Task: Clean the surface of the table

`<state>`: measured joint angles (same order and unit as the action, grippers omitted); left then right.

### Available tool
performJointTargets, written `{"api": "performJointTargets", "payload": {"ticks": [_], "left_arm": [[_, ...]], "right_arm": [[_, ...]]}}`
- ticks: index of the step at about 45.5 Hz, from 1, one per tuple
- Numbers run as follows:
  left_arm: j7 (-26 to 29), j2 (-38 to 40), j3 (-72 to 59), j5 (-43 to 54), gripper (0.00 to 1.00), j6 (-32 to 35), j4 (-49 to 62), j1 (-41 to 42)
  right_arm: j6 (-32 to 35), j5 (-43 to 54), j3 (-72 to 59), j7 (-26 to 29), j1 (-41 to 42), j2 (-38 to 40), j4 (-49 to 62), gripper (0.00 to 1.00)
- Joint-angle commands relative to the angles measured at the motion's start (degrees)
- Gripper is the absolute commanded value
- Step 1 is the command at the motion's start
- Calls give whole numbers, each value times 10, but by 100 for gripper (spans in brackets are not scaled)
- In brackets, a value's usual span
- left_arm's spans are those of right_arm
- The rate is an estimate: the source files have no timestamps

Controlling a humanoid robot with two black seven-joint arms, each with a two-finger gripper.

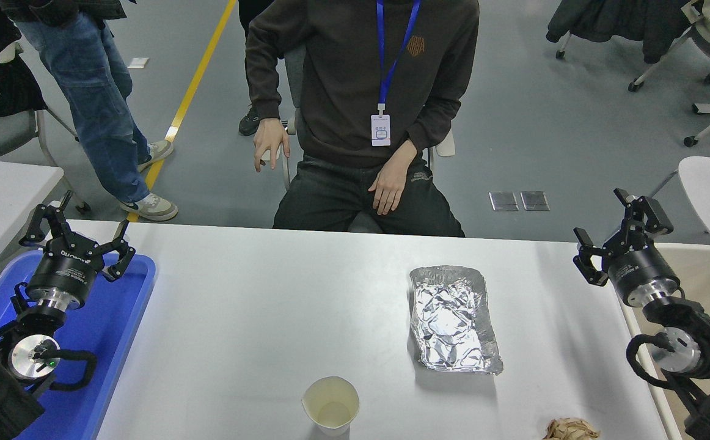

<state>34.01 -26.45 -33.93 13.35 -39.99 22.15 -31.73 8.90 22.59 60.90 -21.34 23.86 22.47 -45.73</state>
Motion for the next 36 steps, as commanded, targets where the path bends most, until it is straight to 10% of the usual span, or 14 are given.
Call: {"api": "performJointTargets", "payload": {"ticks": [1,36], "left_arm": [[0,0,0,0,100,0,0,0],[0,0,-1,0,100,0,0,-1]], "right_arm": [[-8,0,4,-2,0,1,8,100],[-62,5,3,-4,15,12,1,100]]}}
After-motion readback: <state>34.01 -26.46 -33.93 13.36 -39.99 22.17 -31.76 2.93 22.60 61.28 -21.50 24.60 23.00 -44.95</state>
